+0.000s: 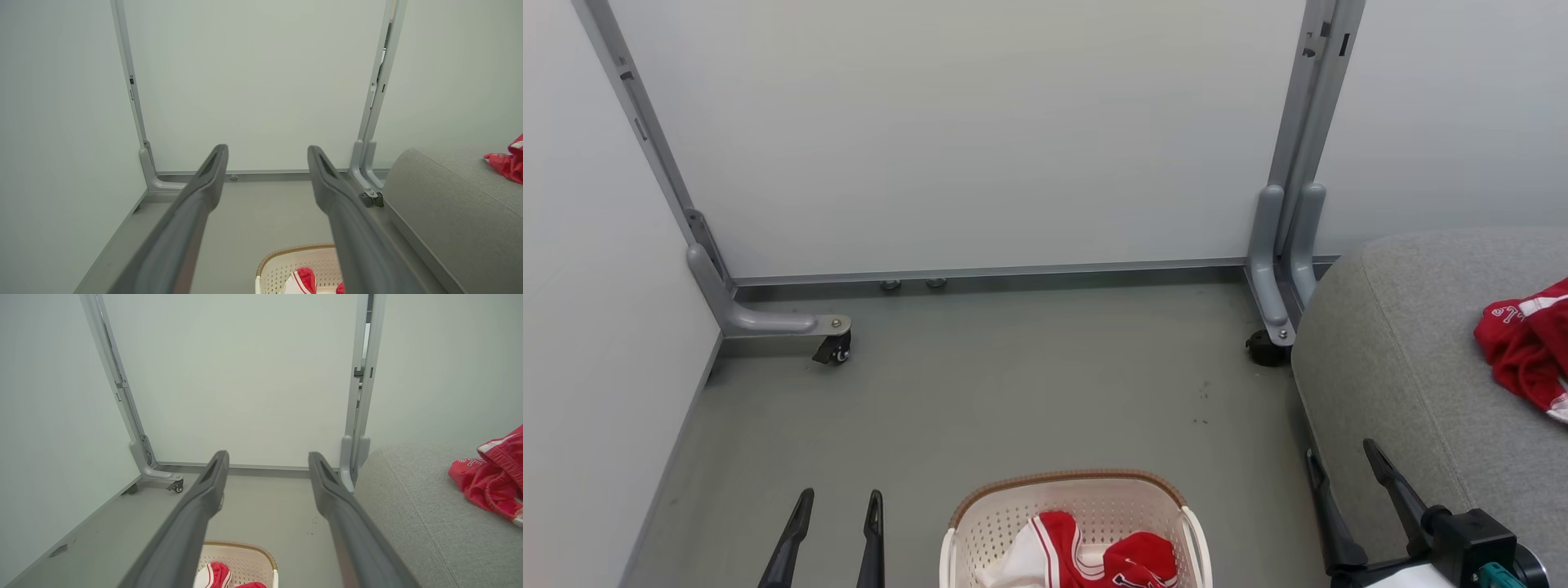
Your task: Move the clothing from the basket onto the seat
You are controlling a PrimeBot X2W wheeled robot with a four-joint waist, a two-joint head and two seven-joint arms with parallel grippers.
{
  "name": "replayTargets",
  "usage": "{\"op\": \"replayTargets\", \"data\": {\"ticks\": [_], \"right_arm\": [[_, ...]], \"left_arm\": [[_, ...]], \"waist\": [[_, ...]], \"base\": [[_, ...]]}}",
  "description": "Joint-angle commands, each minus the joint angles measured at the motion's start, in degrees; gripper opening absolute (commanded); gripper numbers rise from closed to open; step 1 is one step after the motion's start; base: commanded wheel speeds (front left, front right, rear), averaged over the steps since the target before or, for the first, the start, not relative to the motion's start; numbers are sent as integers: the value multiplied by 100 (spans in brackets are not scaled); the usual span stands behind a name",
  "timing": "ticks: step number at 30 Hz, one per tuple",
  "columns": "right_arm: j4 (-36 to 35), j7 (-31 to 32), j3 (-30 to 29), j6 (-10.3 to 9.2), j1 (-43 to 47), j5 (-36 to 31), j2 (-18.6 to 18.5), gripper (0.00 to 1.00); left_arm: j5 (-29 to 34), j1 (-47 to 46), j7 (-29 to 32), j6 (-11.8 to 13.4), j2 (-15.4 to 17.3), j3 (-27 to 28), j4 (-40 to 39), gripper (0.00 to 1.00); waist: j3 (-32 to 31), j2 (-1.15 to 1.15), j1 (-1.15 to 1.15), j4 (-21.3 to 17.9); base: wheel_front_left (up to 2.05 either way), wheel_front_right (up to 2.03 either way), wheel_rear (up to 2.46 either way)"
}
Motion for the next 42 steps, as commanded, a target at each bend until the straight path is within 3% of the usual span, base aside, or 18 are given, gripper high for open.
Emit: {"op": "replayTargets", "data": {"ticks": [1,20,32,42], "right_arm": [[1,0,8,-10,69,3,-24,100],[60,0,18,-10,39,-1,-23,100],[56,0,15,-10,18,-62,-23,100],[0,0,19,-10,-22,-168,-24,100]], "left_arm": [[71,74,6,-38,-15,43,25,100],[108,-36,6,-185,-76,145,140,100],[40,-47,6,-141,-77,43,138,100],[49,-191,6,-188,-76,-123,261,100]], "waist": [[3,0,1,-8],[17,0,1,-20],[53,0,1,-15],[421,0,1,-63]], "base": [[0,0,0],[0,0,0],[0,0,0],[0,0,0]]}}
